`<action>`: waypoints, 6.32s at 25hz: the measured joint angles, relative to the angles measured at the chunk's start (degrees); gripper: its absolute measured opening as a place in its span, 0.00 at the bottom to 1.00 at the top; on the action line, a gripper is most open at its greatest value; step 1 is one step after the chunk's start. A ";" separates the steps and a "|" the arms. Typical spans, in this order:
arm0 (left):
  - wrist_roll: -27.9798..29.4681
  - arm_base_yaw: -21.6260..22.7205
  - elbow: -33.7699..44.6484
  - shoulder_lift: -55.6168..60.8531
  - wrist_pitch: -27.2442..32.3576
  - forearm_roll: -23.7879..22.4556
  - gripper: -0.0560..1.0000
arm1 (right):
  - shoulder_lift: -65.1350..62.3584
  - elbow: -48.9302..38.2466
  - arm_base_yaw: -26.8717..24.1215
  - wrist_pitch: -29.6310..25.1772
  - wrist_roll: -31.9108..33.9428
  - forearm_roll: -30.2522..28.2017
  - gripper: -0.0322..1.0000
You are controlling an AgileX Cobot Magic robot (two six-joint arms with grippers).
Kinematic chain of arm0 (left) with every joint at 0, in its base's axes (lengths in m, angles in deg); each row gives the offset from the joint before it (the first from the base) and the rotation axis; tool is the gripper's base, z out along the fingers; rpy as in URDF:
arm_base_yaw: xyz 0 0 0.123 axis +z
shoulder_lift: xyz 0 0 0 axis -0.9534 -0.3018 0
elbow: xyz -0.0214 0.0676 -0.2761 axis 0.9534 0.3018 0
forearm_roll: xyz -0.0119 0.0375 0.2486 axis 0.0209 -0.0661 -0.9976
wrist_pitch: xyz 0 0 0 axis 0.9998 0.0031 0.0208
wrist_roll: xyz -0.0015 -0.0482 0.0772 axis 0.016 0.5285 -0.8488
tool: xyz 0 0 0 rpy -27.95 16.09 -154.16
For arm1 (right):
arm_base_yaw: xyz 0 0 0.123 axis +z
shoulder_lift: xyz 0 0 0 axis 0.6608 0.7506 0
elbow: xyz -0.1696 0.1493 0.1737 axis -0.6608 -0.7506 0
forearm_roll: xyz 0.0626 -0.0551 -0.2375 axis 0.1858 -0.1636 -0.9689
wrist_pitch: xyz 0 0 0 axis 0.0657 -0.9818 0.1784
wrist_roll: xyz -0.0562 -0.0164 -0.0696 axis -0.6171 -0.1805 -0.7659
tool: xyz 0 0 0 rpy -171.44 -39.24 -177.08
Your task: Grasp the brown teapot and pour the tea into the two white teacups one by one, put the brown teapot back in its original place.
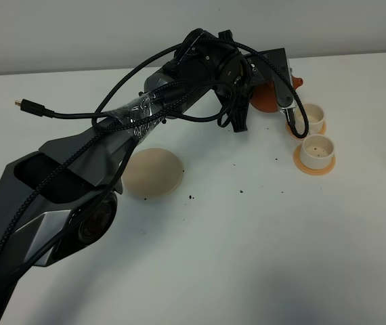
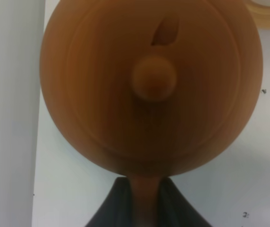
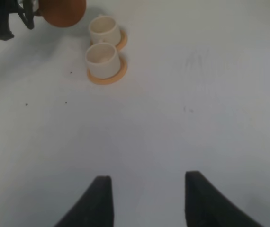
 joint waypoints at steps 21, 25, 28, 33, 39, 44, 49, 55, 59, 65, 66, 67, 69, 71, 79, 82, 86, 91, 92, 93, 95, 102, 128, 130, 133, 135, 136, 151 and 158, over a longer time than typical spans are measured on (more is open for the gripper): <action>-0.33 0.00 0.00 0.00 0.00 -3.72 0.17 | 0.00 0.00 0.00 0.00 0.00 0.00 0.39; -0.33 0.00 0.00 0.00 0.00 -5.02 0.17 | 0.00 0.00 0.00 0.00 0.00 0.00 0.39; -0.56 0.00 0.00 0.00 0.00 -5.21 0.17 | 0.00 0.00 0.00 0.00 0.00 0.00 0.39; -1.97 -0.08 0.00 0.00 0.00 -5.40 0.17 | 0.00 0.00 0.00 0.00 0.00 0.00 0.39; -4.24 -0.95 0.00 0.00 -1.18 -5.74 0.17 | 0.00 0.00 0.00 0.00 -0.04 0.00 0.39; -4.44 -1.13 0.00 0.00 -1.77 -6.37 0.17 | 0.00 0.00 0.00 0.00 -0.04 0.00 0.39; -4.44 -1.18 0.00 0.00 -1.77 -9.07 0.17 | 0.00 0.00 0.00 0.00 -0.04 0.00 0.39; -4.44 -2.08 0.00 0.00 -1.82 -12.33 0.17 | 0.00 0.00 0.00 0.00 -0.04 0.00 0.39; -4.44 -2.82 0.00 0.00 -2.21 -13.69 0.17 | 0.00 0.00 0.00 0.00 -0.04 0.00 0.39; -4.69 -2.82 0.00 -0.04 -2.55 -14.59 0.17 | 0.00 0.00 0.00 0.00 -0.04 0.00 0.39; -4.90 -2.82 0.00 -0.04 -2.55 -14.65 0.17 | 0.00 0.00 0.00 0.00 -0.04 0.00 0.39; -5.22 -2.82 0.00 -0.04 -2.55 -14.70 0.17 | 0.00 0.00 0.00 0.00 -0.04 0.00 0.39; -5.84 -2.82 0.00 -0.04 -2.55 -14.70 0.17 | 0.00 0.00 0.00 0.00 -0.04 0.00 0.39; -6.03 -2.82 0.00 -0.04 -2.55 -14.70 0.17 | 0.00 0.00 0.00 0.00 -0.04 0.00 0.39; -6.72 -2.95 0.00 -0.33 -2.79 -14.75 0.17 | 0.00 0.00 0.00 0.00 -0.04 0.00 0.39; -7.81 -3.34 0.00 -1.04 -3.15 -14.96 0.17 | 0.00 0.00 0.00 0.00 -0.04 0.00 0.39; -8.58 -3.90 0.00 -1.42 -3.09 -15.94 0.17 | 0.00 0.00 0.00 0.00 -0.04 0.00 0.39; -8.75 -3.94 0.00 -1.42 -3.19 -18.07 0.17 | 0.00 0.00 0.00 0.00 -0.04 0.00 0.39; -8.75 -3.94 0.00 -1.42 -3.19 -18.56 0.17 | 0.00 0.00 0.00 0.00 -0.04 0.00 0.39; -8.75 -3.94 0.00 -1.42 -3.19 -19.21 0.17 | 0.00 0.00 0.00 0.00 -0.04 0.00 0.39; -8.75 -3.94 0.00 -1.42 -3.28 -19.95 0.17 | 0.00 0.00 0.00 0.00 -0.04 0.00 0.39; -8.77 -4.07 0.00 -1.59 -4.08 -23.28 0.17 | 0.00 0.00 0.00 0.00 -0.04 0.00 0.39; -8.77 -4.57 0.00 -1.69 -7.45 -27.21 0.17 | 0.00 0.00 0.00 0.00 -0.04 0.00 0.39; -8.82 -4.69 0.00 -1.69 -7.66 -27.62 0.17 | 0.00 0.00 0.00 0.00 -0.04 0.00 0.39; -8.91 -4.79 0.00 -1.69 -8.44 -28.56 0.17 | 0.00 0.00 0.00 0.00 -0.04 0.00 0.39; -8.91 -4.86 0.00 -1.69 -8.71 -28.82 0.17 | 0.00 0.00 0.00 0.00 -0.04 0.00 0.39; -8.91 -4.88 0.00 -1.69 -8.74 -28.82 0.17 | 0.00 0.00 0.00 0.00 -0.04 0.00 0.39; -8.96 -5.06 0.00 -1.69 -9.09 -30.22 0.17 | 0.00 0.00 0.00 0.00 -0.04 0.00 0.39; -8.96 -5.28 0.00 -1.69 -10.33 -31.40 0.17 | 0.00 0.00 0.00 0.00 -0.04 0.00 0.39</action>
